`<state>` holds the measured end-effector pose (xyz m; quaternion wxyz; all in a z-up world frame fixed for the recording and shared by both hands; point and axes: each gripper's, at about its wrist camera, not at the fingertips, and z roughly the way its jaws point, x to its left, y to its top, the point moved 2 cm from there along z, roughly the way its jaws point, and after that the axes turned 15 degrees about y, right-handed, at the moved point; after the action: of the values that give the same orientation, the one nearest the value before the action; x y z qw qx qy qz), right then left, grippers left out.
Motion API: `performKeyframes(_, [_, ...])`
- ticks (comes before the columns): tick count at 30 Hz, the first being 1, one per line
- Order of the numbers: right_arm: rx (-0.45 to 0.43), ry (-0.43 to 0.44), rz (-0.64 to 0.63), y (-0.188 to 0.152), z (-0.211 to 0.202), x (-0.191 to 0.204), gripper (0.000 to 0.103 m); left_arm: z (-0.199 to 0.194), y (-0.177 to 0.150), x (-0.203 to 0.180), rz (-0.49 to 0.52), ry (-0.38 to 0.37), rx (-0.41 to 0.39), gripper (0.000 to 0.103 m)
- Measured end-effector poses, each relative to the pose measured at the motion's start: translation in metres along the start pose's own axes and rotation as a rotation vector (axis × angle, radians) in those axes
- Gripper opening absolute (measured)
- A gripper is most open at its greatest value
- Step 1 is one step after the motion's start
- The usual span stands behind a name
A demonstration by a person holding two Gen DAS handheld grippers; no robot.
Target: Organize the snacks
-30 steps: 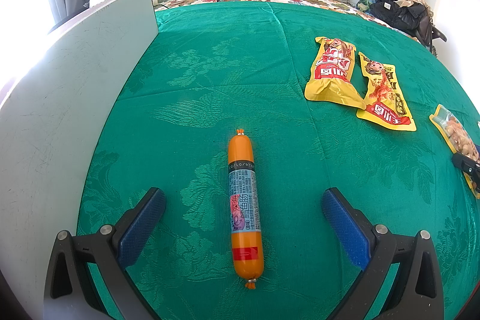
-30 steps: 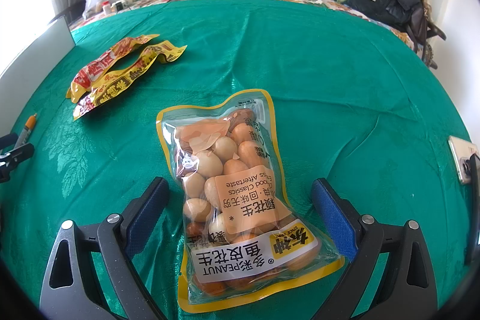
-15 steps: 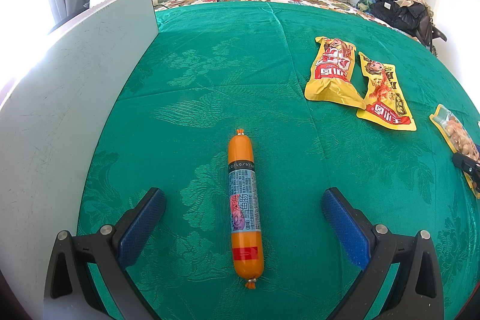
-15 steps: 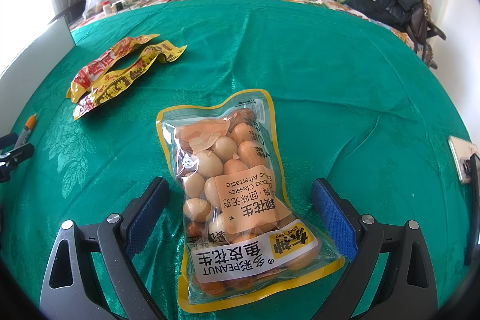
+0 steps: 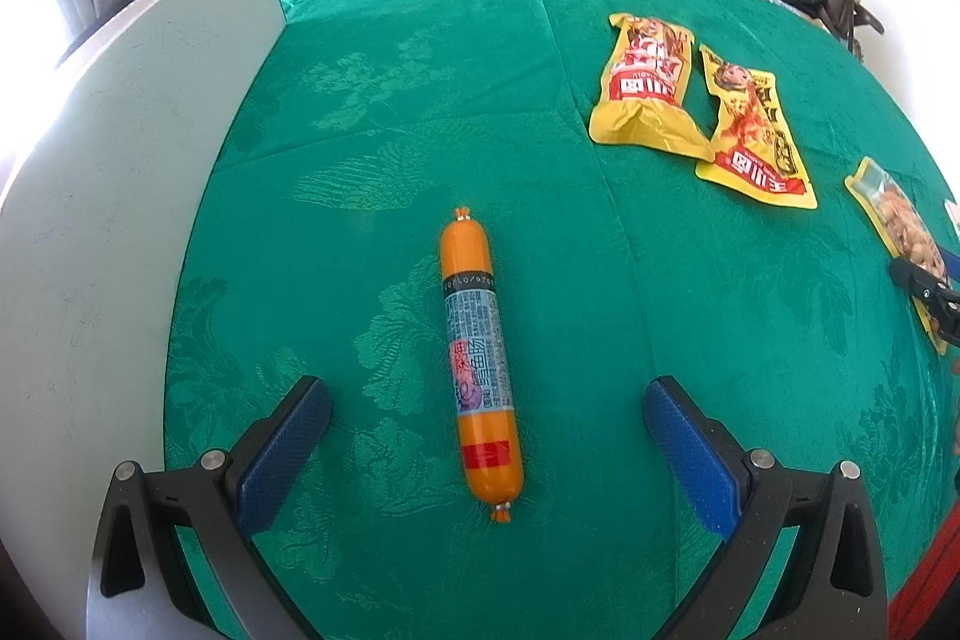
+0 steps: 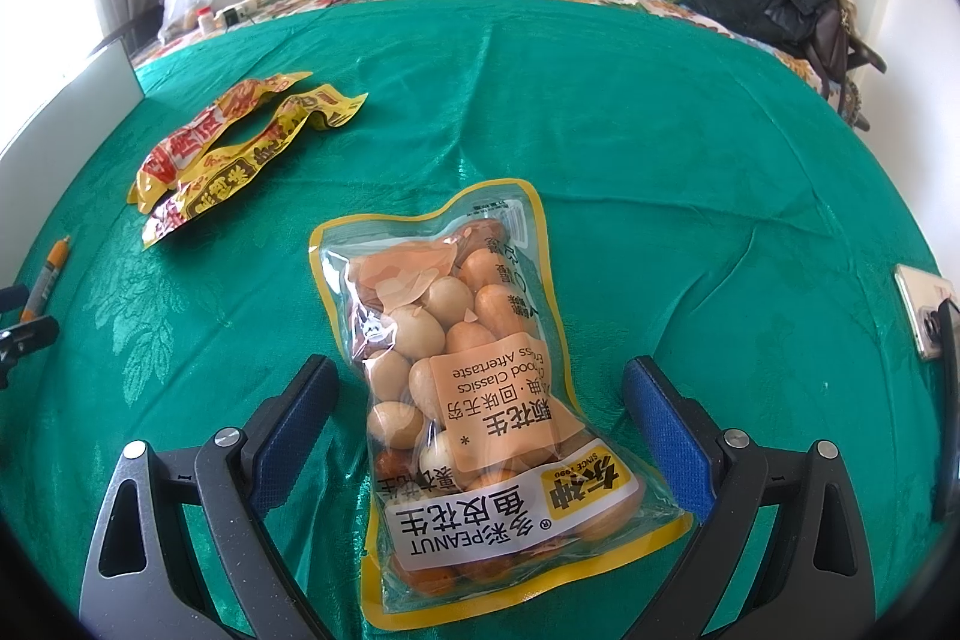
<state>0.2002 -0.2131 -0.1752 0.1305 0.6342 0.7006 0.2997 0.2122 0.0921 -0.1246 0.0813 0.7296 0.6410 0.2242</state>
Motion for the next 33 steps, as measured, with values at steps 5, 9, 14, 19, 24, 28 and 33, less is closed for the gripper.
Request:
performKeyframes(5, [0.22, 0.015, -0.027, 0.019, 0.002, 0.001, 0.094, -0.004, 0.003, 0.007, 0.015, -0.072, 0.074, 0.09])
performKeyframes(9, [0.274, 0.042, -0.083, 0.018, -0.004, 0.005, 0.058, -0.015, 0.001, 0.008, 0.046, -0.055, 0.052, 0.015])
performKeyframes(14, [0.22, 0.129, -0.003, 0.019, -0.032, 0.013, 0.055, -0.038, -0.008, 0.024, -0.055, -0.172, -0.014, 0.015])
performKeyframes(19, [0.158, 0.242, 0.006, 0.02, -0.072, 0.054, 0.055, -0.084, -0.021, 0.048, -0.209, -0.333, -0.085, 0.015])
performKeyframes(24, [0.083, 0.396, -0.021, 0.045, -0.096, 0.125, 0.055, -0.142, -0.022, 0.105, -0.342, -0.412, -0.194, 0.015])
performKeyframes(28, [0.034, 0.543, -0.094, 0.079, -0.108, 0.212, 0.055, -0.171, -0.025, 0.18, -0.443, -0.364, -0.255, 0.015])
performKeyframes(33, [0.023, 0.729, -0.208, 0.114, -0.105, 0.343, 0.055, -0.163, -0.045, 0.274, -0.538, -0.171, -0.242, 0.015])
